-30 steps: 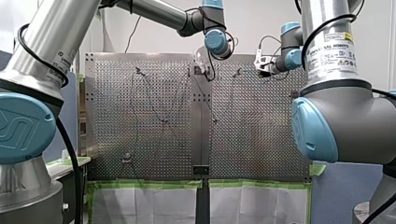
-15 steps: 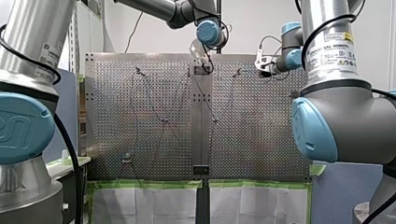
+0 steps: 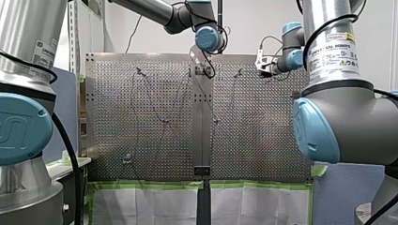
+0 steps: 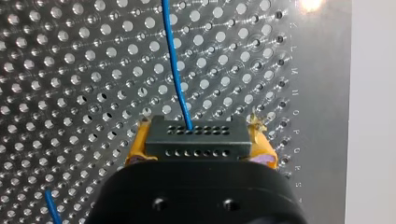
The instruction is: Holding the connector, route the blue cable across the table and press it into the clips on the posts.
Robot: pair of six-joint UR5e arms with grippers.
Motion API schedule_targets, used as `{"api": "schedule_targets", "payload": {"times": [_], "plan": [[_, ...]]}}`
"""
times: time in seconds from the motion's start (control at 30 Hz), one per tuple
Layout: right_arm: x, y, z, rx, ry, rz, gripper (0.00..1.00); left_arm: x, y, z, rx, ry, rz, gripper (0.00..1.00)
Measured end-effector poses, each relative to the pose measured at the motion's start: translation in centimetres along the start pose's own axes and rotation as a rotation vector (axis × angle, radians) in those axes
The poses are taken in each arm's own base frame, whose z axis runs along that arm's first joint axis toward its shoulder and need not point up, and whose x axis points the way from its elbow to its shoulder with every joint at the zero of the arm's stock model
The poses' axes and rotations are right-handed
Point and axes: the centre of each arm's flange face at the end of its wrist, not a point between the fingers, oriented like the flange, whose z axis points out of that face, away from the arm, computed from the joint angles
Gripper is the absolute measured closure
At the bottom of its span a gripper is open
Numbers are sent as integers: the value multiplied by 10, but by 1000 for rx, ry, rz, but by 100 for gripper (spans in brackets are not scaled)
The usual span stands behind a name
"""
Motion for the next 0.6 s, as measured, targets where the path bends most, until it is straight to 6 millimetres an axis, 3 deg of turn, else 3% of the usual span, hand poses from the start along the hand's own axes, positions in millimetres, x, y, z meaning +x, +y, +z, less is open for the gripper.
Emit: {"api": "schedule_targets", "payload": {"times": [0.23,0.6], "plan": [[0,-1,0,8,0,3,100,26,13,-15,3,16,-11,0],[0,-2,0,13,-1,5,100,51,34,-37,-15,14,-30,0]]}}
